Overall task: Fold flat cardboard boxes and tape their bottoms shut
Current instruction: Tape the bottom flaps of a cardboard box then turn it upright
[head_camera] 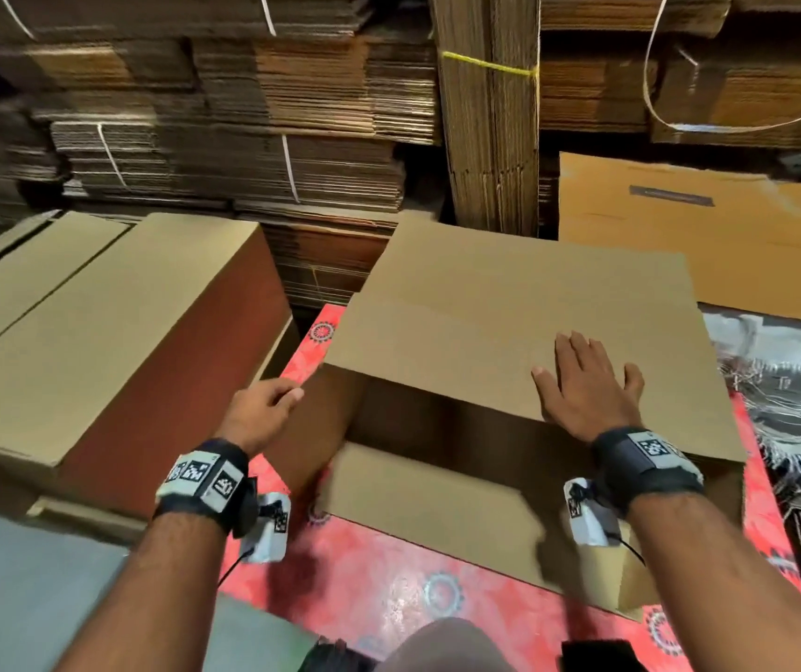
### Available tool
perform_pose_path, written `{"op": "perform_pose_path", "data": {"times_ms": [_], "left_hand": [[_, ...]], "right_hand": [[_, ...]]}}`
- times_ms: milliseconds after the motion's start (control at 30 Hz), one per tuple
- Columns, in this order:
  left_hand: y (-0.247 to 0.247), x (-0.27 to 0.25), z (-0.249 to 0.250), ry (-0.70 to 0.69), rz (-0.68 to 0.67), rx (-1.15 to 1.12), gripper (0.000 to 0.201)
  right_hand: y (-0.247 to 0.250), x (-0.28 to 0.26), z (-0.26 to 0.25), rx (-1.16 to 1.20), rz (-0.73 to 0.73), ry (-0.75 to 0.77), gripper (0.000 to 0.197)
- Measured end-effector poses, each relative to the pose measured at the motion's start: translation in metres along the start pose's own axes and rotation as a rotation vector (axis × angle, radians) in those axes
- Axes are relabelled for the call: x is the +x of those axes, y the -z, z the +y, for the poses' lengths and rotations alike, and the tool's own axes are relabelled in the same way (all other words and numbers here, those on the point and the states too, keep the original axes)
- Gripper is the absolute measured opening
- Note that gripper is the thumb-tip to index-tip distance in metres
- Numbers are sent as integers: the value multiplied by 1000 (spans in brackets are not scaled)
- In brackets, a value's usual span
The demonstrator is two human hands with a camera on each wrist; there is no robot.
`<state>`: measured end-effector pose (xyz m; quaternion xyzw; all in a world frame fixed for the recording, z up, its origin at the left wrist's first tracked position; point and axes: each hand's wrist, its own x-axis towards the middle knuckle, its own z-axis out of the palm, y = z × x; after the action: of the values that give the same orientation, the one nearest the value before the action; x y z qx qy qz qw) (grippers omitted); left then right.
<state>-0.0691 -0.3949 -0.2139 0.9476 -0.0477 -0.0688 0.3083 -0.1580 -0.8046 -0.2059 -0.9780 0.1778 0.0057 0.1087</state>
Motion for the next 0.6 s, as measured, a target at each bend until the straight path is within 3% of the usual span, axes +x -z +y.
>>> {"op": "perform_pose_path", "data": {"times_ms": [33, 100, 167, 233, 300, 400, 500, 567, 600], "left_hand": [[0, -3, -2, -35, 37, -10, 19], [-3, -7, -4, -56, 114, -89, 27], [-4, -6, -7, -13, 186, -336, 25], [-9, -5, -19, 62, 171, -624, 18], [-17, -8, -39, 190, 135, -726, 24], [-35, -11, -96, 408, 68, -637, 29], [-50, -7, -151, 589, 22, -502, 17], [-58, -5, -172, 640, -40, -464, 5], [-62, -4, -182, 660, -85, -469, 13]], "right_hand": [[0, 0, -1, 3, 0, 4, 64], [2, 2, -7, 15, 8, 17, 65], [4, 8, -16, 11, 6, 37, 67], [3, 10, -29, 4, -10, 51, 70], [-7, 10, -45, 5, -30, 63, 72], [-47, 3, -75, 27, -124, 124, 77], [-106, -13, -97, 39, -303, 116, 85], [-143, -24, -104, -10, -374, 70, 93], [-158, -29, -106, -28, -382, 38, 98]]}}
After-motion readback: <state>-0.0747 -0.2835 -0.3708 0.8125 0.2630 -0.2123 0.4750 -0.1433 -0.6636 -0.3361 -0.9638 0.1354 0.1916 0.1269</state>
